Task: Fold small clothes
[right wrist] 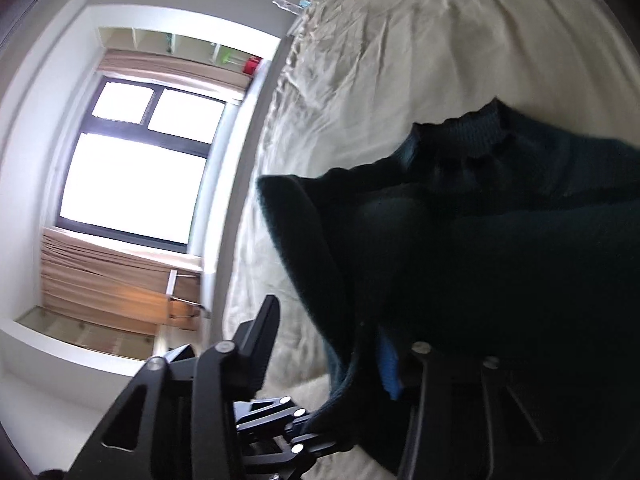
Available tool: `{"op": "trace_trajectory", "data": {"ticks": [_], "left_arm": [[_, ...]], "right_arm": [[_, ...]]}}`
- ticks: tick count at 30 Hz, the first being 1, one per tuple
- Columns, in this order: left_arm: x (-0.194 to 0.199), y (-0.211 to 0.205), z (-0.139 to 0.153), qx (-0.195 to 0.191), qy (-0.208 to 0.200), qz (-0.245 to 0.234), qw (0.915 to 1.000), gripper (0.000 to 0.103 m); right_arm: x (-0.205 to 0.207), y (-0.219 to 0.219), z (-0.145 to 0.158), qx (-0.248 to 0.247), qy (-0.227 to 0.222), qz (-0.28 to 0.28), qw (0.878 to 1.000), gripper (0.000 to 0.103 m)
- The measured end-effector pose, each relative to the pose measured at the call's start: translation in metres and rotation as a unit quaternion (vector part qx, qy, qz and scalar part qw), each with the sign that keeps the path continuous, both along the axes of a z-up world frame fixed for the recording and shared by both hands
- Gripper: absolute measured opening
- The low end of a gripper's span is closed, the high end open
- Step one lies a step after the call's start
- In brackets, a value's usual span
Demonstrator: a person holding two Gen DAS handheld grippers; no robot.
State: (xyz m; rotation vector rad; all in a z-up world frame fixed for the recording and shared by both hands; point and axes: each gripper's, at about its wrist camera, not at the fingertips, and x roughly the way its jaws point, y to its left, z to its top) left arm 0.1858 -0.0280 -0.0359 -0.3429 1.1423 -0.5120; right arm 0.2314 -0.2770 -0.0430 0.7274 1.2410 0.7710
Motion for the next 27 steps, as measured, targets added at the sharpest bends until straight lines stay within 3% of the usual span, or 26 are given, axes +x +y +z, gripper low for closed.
{"op": "trace_trajectory", "data": {"ticks": [3,5,6,11,18,27], "left_arm": [[-0.002,-0.001,0.001,0.002,-0.002,-0.001,1.0,0.01],[-0.005,0.002,0.001,0.008,-0.008,-0.001,0.9999,0.01],[-0.006,0.003,0.001,0.009,-0.009,-0.001,0.9999,0.01],[-0.016,-0.036,0.004,0.01,-0.016,-0.012,0.9998,0.01],[-0.02,-0.086,0.011,0.017,-0.02,-0.054,0.9982,0.01],[-0.005,-0.166,-0.004,0.005,0.025,-0.094,0.9953,0.01]], "right_arm": [[0.002,0.006,0.006,-0.036,-0.007,0.002,0.999,0.043],[0.004,0.009,0.009,-0.054,-0.017,0.006,0.998,0.018],[0.004,0.01,0.011,-0.071,-0.023,0.009,0.997,0.016],[0.002,0.0,0.019,-0.109,-0.045,0.004,0.993,0.013],[-0.005,-0.051,0.021,-0.131,-0.05,-0.019,0.99,0.013],[-0.012,-0.134,-0.002,-0.155,-0.021,-0.065,0.986,0.013]]}}
